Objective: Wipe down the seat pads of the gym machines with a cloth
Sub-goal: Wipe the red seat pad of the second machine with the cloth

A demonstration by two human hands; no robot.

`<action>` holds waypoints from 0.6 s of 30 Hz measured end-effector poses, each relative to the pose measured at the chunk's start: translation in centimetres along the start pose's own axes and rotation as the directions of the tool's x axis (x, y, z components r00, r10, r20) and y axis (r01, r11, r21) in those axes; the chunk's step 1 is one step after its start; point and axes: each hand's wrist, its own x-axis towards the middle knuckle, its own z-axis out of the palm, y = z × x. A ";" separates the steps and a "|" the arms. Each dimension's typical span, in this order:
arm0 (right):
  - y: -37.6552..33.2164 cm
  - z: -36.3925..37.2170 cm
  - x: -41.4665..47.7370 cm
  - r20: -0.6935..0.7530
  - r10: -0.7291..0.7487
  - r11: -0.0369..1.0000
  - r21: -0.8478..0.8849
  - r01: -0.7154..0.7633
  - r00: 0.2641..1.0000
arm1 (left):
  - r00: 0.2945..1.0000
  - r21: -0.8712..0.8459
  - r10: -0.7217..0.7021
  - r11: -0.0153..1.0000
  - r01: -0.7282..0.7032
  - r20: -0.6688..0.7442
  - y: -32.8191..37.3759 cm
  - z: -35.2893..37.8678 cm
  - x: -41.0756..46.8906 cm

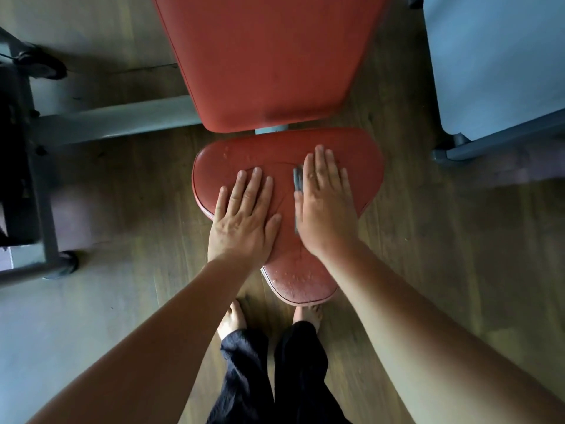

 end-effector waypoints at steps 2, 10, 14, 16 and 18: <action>-0.8 0.0 -4.5 0.051 -0.063 0.998 -0.009 0.063 0.997 | 1.000 -0.004 -0.003 1.000 0.003 0.009 0.0 -0.1 0.1; 2.0 -0.7 5.8 0.008 -0.048 0.997 -0.060 0.049 0.999 | 1.000 -0.014 -0.013 1.000 0.013 0.007 -0.1 0.0 0.2; 0.8 -1.0 6.3 -0.033 0.049 0.997 -0.054 -0.051 0.998 | 1.000 -0.024 -0.010 1.000 0.010 -0.001 0.0 -0.1 0.1; 0.1 -0.6 1.0 -0.007 -0.058 0.997 -0.048 0.058 0.998 | 1.000 -0.022 -0.005 1.000 0.005 -0.007 0.0 -0.1 0.1; 1.3 -0.5 -2.0 0.081 -0.173 0.984 -0.032 0.177 0.981 | 1.000 -0.019 -0.005 1.000 0.005 -0.006 -0.1 -0.1 0.1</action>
